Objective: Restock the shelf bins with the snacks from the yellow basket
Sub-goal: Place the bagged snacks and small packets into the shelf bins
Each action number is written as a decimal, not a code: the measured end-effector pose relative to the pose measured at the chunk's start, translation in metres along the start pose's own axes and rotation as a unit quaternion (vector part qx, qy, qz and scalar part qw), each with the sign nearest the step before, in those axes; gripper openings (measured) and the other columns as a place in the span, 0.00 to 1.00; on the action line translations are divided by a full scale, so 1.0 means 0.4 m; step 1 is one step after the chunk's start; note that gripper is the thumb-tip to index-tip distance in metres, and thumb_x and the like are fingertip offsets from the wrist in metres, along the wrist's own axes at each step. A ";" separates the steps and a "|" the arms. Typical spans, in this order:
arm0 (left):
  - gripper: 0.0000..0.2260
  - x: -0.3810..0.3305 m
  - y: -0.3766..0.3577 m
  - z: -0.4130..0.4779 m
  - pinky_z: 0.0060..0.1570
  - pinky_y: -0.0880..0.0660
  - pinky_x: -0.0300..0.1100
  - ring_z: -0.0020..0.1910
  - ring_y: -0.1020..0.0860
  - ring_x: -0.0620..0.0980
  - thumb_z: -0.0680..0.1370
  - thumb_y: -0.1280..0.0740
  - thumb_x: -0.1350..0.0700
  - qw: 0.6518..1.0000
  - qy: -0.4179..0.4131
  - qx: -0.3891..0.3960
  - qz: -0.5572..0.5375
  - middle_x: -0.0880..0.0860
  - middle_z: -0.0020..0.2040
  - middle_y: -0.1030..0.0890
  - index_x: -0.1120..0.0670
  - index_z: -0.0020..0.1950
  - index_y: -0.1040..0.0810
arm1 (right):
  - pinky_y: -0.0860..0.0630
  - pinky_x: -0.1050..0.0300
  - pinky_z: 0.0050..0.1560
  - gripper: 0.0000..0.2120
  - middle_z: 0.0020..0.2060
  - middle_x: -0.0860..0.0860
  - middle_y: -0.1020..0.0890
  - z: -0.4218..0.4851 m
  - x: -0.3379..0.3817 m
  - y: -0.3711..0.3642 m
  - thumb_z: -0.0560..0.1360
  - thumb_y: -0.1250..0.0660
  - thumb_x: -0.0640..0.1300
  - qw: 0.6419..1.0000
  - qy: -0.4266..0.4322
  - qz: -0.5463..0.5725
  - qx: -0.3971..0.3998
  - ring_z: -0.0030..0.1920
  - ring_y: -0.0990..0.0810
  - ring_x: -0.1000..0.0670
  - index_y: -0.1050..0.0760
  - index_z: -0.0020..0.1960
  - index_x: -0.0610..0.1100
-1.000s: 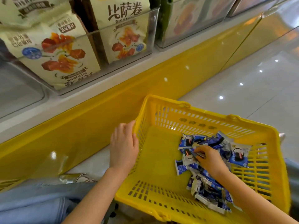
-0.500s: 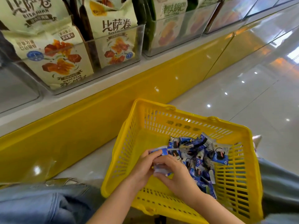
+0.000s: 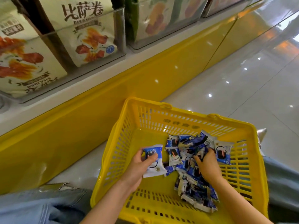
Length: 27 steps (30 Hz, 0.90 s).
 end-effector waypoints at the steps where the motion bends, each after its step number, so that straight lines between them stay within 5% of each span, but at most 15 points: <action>1: 0.15 0.001 -0.003 0.004 0.62 0.29 0.50 0.58 0.23 0.54 0.75 0.32 0.60 1.000 0.003 0.001 0.011 0.58 0.58 0.21 0.55 0.61 0.28 | 0.23 0.50 0.44 0.34 0.58 0.39 0.24 0.007 0.003 -0.005 0.77 0.36 0.51 1.000 -0.008 -0.004 -0.004 0.51 0.21 0.41 0.46 0.72 0.35; 8: 0.09 -0.004 -0.017 0.020 0.52 0.27 0.37 0.55 0.23 0.48 0.77 0.35 0.59 0.997 -0.001 0.009 0.078 0.54 0.56 0.21 0.53 0.57 0.27 | 0.25 0.45 0.42 0.16 0.54 0.38 0.24 0.035 0.005 -0.019 0.78 0.39 0.41 0.997 -0.048 0.054 -0.008 0.46 0.23 0.38 0.38 0.64 0.39; 13: 0.10 -0.001 -0.001 0.018 0.54 0.28 0.45 0.54 0.23 0.50 0.76 0.34 0.57 0.997 -0.012 -0.018 0.080 0.54 0.54 0.21 0.54 0.57 0.27 | 0.30 0.54 0.32 0.13 0.40 0.44 0.25 0.000 0.015 -0.004 0.78 0.40 0.39 0.995 -0.014 0.094 0.027 0.36 0.26 0.45 0.34 0.62 0.36; 17: 0.07 -0.017 0.028 0.002 0.43 0.27 0.39 0.47 0.22 0.45 0.77 0.34 0.57 0.991 -0.055 -0.095 0.083 0.50 0.49 0.20 0.53 0.54 0.26 | 0.22 0.47 0.48 0.16 0.45 0.41 0.25 -0.069 0.076 0.000 0.79 0.40 0.39 0.968 -0.007 0.226 0.105 0.44 0.24 0.41 0.34 0.65 0.38; 19: 0.08 -0.023 0.042 -0.009 0.40 0.29 0.38 0.45 0.23 0.43 0.77 0.34 0.56 0.986 -0.057 -0.123 0.100 0.49 0.48 0.21 0.53 0.55 0.27 | 0.22 0.51 0.46 0.16 0.44 0.42 0.26 -0.111 0.128 0.007 0.79 0.40 0.38 0.952 0.014 0.277 0.133 0.44 0.25 0.44 0.33 0.65 0.36; 22: 0.08 -0.025 0.053 -0.034 0.37 0.30 0.36 0.43 0.25 0.41 0.77 0.34 0.56 0.984 -0.045 -0.122 0.121 0.47 0.46 0.23 0.53 0.55 0.30 | 0.21 0.45 0.46 0.14 0.41 0.43 0.24 -0.189 0.226 0.036 0.78 0.39 0.38 0.943 0.104 0.291 0.120 0.39 0.25 0.47 0.32 0.64 0.40; 24: 0.10 -0.033 0.057 -0.055 0.42 0.27 0.40 0.47 0.24 0.45 0.78 0.35 0.55 0.984 -0.042 -0.114 0.128 0.50 0.51 0.22 0.54 0.58 0.30 | 0.20 0.52 0.41 0.13 0.39 0.50 0.21 -0.258 0.299 0.068 0.78 0.38 0.40 0.948 0.216 0.226 0.067 0.35 0.23 0.57 0.31 0.61 0.48; 27: 0.16 -0.058 0.050 -0.083 0.51 0.23 0.54 0.53 0.20 0.54 0.79 0.40 0.51 0.998 -0.030 -0.053 0.005 0.57 0.58 0.21 0.56 0.65 0.30 | 0.25 0.60 0.52 0.15 0.55 0.57 0.23 -0.375 0.392 0.076 0.79 0.38 0.45 0.917 0.389 0.091 0.022 0.52 0.23 0.58 0.32 0.65 0.53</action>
Point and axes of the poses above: each hand's wrist, its own z-axis towards the middle knuckle, its own y-axis out of the back of the hand, x = y × z, the point moved 6 cm from there along z, towards the middle knuckle
